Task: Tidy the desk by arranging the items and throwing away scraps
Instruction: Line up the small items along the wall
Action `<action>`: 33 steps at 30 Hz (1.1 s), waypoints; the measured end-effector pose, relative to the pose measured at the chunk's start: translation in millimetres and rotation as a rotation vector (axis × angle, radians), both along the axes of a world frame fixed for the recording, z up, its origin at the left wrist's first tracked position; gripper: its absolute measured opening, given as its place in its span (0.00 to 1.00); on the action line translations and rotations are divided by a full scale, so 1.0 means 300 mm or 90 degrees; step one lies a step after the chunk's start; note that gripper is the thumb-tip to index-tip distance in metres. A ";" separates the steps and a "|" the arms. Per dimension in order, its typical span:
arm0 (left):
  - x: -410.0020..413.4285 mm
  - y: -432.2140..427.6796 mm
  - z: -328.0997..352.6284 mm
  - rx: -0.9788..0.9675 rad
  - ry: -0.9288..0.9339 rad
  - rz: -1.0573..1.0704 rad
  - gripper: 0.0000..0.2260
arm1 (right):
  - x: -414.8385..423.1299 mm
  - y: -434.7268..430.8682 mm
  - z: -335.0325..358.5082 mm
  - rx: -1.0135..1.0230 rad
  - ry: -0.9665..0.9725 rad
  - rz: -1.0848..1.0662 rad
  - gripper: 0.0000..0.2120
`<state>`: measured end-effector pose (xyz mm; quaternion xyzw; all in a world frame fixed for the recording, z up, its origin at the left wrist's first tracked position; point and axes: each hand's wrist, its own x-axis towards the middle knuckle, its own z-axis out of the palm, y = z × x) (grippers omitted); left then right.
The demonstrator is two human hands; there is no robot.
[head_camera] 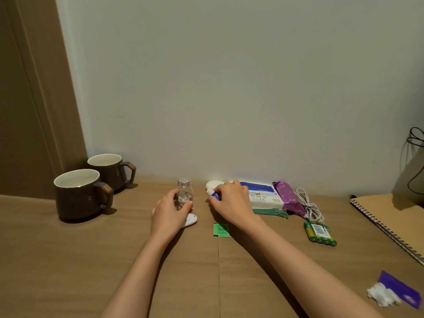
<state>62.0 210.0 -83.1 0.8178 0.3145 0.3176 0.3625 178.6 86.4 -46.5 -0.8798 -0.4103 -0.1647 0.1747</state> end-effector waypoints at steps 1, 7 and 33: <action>-0.003 0.003 0.000 -0.002 0.003 0.015 0.19 | 0.002 0.004 0.004 0.008 0.021 -0.015 0.15; -0.014 0.003 0.010 0.000 0.014 0.060 0.18 | 0.006 0.024 -0.006 -0.030 -0.013 -0.046 0.12; -0.155 -0.102 0.145 0.429 0.252 -0.123 0.22 | -0.025 -0.106 -0.016 -0.076 -0.094 0.048 0.17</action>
